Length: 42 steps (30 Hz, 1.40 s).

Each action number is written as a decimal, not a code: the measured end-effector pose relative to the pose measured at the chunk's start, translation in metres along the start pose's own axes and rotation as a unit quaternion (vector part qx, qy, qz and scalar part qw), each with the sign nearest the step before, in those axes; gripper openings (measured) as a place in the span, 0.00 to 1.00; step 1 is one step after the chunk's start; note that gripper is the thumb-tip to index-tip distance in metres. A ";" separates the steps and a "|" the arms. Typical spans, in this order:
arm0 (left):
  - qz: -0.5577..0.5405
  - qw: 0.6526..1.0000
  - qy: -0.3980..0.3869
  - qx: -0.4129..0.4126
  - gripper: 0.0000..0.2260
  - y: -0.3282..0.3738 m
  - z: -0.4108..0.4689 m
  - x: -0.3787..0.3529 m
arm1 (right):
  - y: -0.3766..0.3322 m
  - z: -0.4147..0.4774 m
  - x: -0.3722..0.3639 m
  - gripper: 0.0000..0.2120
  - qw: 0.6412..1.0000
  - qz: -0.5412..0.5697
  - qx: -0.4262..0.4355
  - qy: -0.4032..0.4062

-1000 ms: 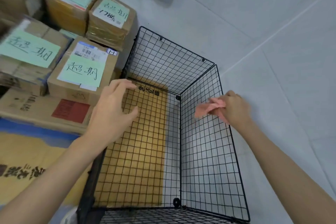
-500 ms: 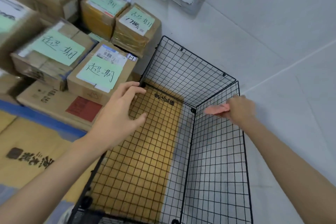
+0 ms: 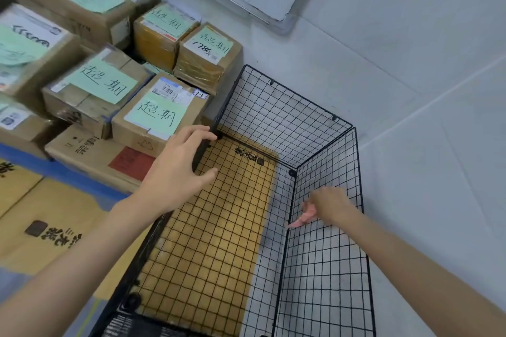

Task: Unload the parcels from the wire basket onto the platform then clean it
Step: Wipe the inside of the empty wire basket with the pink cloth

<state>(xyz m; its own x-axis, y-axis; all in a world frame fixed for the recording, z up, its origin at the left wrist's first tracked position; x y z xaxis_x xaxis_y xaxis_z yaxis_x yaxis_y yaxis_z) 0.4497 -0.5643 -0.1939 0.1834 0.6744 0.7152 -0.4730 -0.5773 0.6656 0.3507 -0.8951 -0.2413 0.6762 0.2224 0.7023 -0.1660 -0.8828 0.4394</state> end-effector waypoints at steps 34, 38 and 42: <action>0.046 0.998 0.026 -0.045 0.27 -0.032 -0.057 0.091 | -0.131 -0.178 0.117 0.12 0.399 0.897 0.076 0.175; 0.075 0.995 0.021 -0.065 0.29 -0.046 -0.064 0.112 | -0.152 -0.191 0.125 0.17 0.394 0.895 0.087 0.191; 0.128 0.988 0.028 -0.076 0.29 -0.070 -0.072 0.134 | -0.177 -0.204 0.142 0.12 0.416 0.876 0.114 0.214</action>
<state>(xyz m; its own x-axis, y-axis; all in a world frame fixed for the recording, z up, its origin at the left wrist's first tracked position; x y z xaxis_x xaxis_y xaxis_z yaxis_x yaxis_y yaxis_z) 0.4452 -0.4004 -0.1600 -0.0054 0.5425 0.8401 -0.6228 -0.6591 0.4216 0.3295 -0.6227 -0.1048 -0.5386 -0.8353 -0.1103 -0.0298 0.1497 -0.9883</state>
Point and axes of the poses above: each hand's wrist, its own z-axis towards the middle knuckle, its own x-axis out of the back of the hand, y = z × x, the point moved 6 cm from there along z, towards the middle knuckle, and after that the axes turned 12 degrees about z, right-handed, at the moved point
